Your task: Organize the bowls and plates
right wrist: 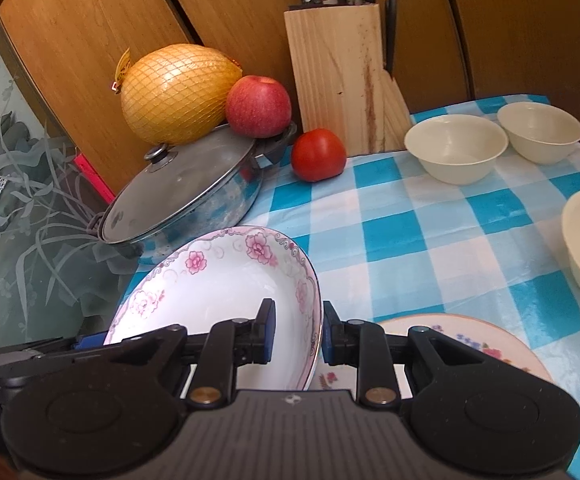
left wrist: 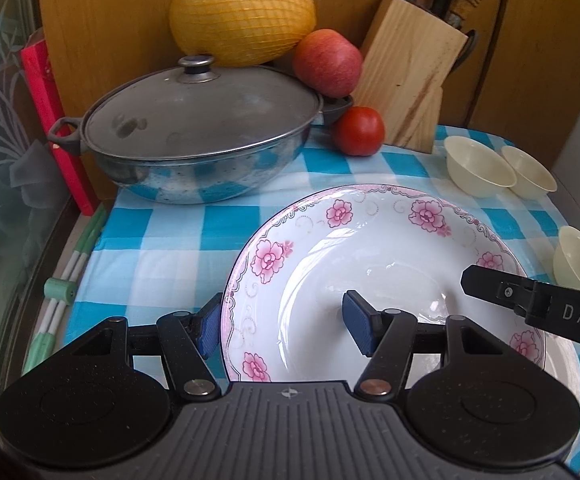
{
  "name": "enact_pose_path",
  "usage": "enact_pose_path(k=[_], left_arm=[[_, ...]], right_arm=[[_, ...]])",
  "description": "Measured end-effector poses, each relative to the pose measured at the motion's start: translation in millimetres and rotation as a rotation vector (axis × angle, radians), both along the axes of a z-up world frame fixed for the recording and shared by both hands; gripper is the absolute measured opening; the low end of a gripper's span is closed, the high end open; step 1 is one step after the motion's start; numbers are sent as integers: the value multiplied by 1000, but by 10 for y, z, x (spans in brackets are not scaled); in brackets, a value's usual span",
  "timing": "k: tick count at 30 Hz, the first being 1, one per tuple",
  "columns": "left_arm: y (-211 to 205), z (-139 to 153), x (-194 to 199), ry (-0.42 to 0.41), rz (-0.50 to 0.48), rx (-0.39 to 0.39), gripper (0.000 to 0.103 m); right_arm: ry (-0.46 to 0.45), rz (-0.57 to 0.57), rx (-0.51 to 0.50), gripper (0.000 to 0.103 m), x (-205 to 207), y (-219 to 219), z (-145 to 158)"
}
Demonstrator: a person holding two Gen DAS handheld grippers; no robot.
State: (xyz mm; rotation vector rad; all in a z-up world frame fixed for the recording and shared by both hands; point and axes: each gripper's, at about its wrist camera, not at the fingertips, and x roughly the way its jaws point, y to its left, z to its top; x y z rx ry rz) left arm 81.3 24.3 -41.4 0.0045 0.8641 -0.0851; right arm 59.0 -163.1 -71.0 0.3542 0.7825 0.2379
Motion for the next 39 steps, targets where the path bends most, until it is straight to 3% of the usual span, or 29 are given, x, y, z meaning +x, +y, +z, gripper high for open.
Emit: enact_pose_path(k=[25, 39], left_arm=[[-941, -134, -406, 7, -211, 61, 69], [-1060, -244, -391, 40, -240, 63, 69]], right_arm=[[56, -157, -40, 24, -752, -829, -80], [72, -170, -112, 24, -811, -880, -159]])
